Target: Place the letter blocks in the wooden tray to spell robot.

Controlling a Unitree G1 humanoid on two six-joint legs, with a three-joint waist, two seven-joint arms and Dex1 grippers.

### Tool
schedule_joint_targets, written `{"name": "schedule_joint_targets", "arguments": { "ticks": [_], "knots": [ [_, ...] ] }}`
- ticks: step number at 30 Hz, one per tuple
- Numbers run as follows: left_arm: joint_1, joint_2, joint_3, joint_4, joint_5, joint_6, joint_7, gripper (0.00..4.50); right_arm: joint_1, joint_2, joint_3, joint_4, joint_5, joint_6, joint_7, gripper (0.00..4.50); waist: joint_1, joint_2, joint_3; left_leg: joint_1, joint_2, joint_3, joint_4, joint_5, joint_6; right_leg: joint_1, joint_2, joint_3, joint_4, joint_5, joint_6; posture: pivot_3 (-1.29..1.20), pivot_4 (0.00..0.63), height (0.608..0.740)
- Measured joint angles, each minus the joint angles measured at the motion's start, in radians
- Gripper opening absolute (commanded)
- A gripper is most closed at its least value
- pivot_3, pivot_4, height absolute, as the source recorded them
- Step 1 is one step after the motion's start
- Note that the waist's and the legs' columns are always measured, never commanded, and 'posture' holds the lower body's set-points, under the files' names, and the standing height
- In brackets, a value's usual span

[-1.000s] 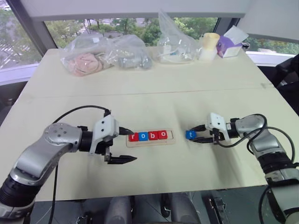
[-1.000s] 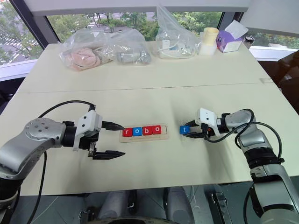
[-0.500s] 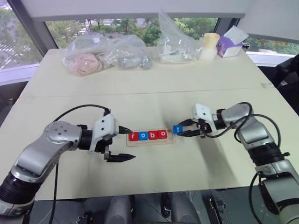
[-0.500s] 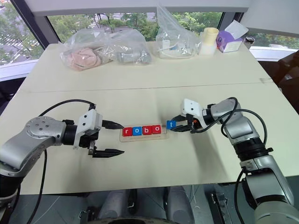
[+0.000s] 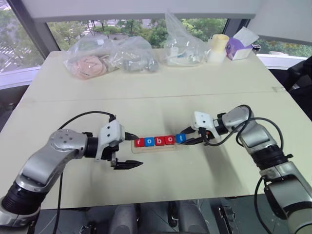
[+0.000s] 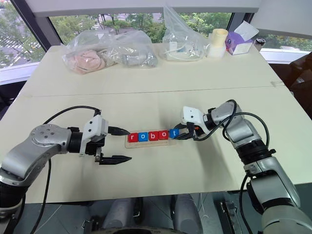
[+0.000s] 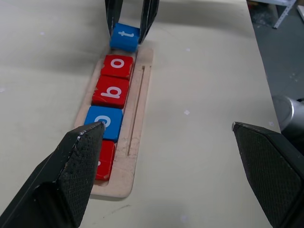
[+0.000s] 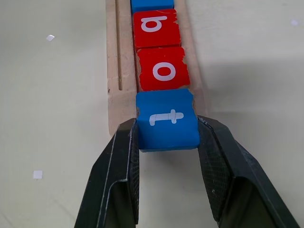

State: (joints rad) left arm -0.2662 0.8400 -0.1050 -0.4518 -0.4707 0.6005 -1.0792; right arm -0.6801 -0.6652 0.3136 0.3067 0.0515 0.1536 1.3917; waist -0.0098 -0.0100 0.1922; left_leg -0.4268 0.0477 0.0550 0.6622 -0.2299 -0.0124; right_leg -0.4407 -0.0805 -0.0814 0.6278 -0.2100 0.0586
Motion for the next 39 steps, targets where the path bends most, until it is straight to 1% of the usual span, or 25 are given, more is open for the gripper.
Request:
{"name": "schedule_joint_targets", "arguments": {
  "ticks": [10, 18, 19, 20, 21, 22, 23, 28, 32, 36, 39],
  "knots": [
    [0.002, -0.023, -0.007, 0.012, 0.01, -0.001, 0.013, 4.5, -0.021, 0.056, 0.025, 0.029, -0.029, -0.023, -0.009, 1.14, 0.0, 0.0, 0.0, 0.0, 0.0, 0.0, 0.0, 0.0, 0.0, 0.0, 0.0, 0.0, 0.001, 0.0, 0.0, 0.0, 0.15, 0.74],
    [0.027, -0.026, -0.008, 0.012, 0.019, -0.003, 0.02, 4.5, -0.031, 0.068, 0.026, 0.032, -0.029, -0.019, -0.01, 1.14, 0.0, 0.0, 0.0, 0.0, 0.0, 0.0, 0.0, 0.0, 0.0, 0.0, 0.0, 0.0, 0.001, 0.0, 0.0, 0.0, 0.15, 0.74],
    [0.027, -0.026, -0.008, 0.012, 0.022, -0.003, 0.021, 4.5, -0.031, 0.068, 0.026, 0.032, -0.029, -0.017, -0.01, 2.22, 0.0, 0.0, 0.0, 0.0, 0.0, 0.0, 0.0, 0.0, 0.0, 0.0, 0.0, 0.0, 0.001, 0.0, 0.0, 0.0, 0.15, 0.74],
    [0.027, -0.026, -0.008, 0.012, 0.025, -0.004, 0.021, 4.5, -0.031, 0.068, 0.026, 0.032, -0.028, -0.01, -0.009, 2.62, 0.0, 0.0, 0.0, 0.0, 0.0, 0.0, 0.0, 0.0, 0.0, 0.0, 0.0, 0.0, 0.001, 0.0, 0.0, 0.0, 0.15, 0.74],
    [0.027, -0.027, -0.008, 0.014, 0.026, -0.005, 0.021, 4.5, -0.031, 0.069, 0.025, 0.032, -0.028, -0.008, -0.013, 3.29, 0.0, 0.0, 0.0, 0.0, 0.0, 0.0, 0.0, 0.0, 0.0, 0.0, 0.0, 0.0, 0.001, 0.0, 0.0, 0.0, 0.15, 0.74],
    [0.027, -0.027, -0.008, 0.015, 0.026, -0.005, 0.021, 4.5, -0.031, 0.07, 0.024, 0.032, -0.028, -0.008, -0.014, 3.56, 0.0, 0.0, 0.0, 0.0, 0.0, 0.0, 0.0, 0.0, 0.0, 0.0, 0.0, 0.0, 0.001, 0.0, 0.0, 0.0, 0.15, 0.74],
    [0.027, -0.029, -0.008, 0.019, 0.028, -0.008, 0.021, 4.5, -0.031, 0.078, 0.017, 0.032, -0.025, -0.003, -0.026, 3.93, 0.0, 0.0, 0.0, 0.0, 0.0, 0.0, 0.0, 0.0, 0.0, 0.0, 0.0, 0.0, 0.001, 0.0, 0.0, 0.0, 0.15, 0.74],
    [0.025, -0.037, -0.008, 0.031, 0.037, -0.025, 0.021, 4.5, -0.087, 0.108, -0.047, 0.032, 0.035, 0.059, -0.065, 3.93, -0.001, 0.0, 0.0, 0.0, 0.0, 0.0, 0.0, 0.0, 0.0, -0.001, 0.0, 0.0, 0.002, 0.0, 0.0, 0.0, 0.15, 0.74],
    [0.016, -0.04, -0.008, 0.065, 0.049, -0.041, 0.026, 4.5, -0.118, 0.13, -0.132, 0.031, 0.09, 0.101, -0.138, 3.93, 0.001, 0.0, 0.0, 0.0, 0.0, 0.0, 0.0, 0.0, 0.0, 0.0, 0.0, 0.0, 0.002, 0.0, 0.0, 0.0, 0.15, 0.74],
    [0.016, -0.049, -0.002, 0.066, 0.038, -0.037, 0.032, 4.5, -0.085, 0.126, -0.133, 0.075, 0.028, 0.008, -0.249, 3.93, 0.002, 0.0, 0.0, 0.0, 0.0, 0.0, 0.0, 0.0, 0.0, 0.0, 0.0, 0.0, 0.001, 0.0, 0.0, 0.0, 0.15, 0.74],
    [0.016, -0.043, 0.004, 0.052, 0.011, -0.016, 0.027, 4.5, -0.029, 0.123, -0.117, 0.112, -0.008, -0.036, -0.273, 3.93, -0.001, 0.0, 0.0, 0.0, 0.0, 0.0, 0.0, 0.0, 0.0, 0.0, 0.0, 0.0, 0.001, 0.0, 0.0, 0.0, 0.15, 0.74]
  ]
}}
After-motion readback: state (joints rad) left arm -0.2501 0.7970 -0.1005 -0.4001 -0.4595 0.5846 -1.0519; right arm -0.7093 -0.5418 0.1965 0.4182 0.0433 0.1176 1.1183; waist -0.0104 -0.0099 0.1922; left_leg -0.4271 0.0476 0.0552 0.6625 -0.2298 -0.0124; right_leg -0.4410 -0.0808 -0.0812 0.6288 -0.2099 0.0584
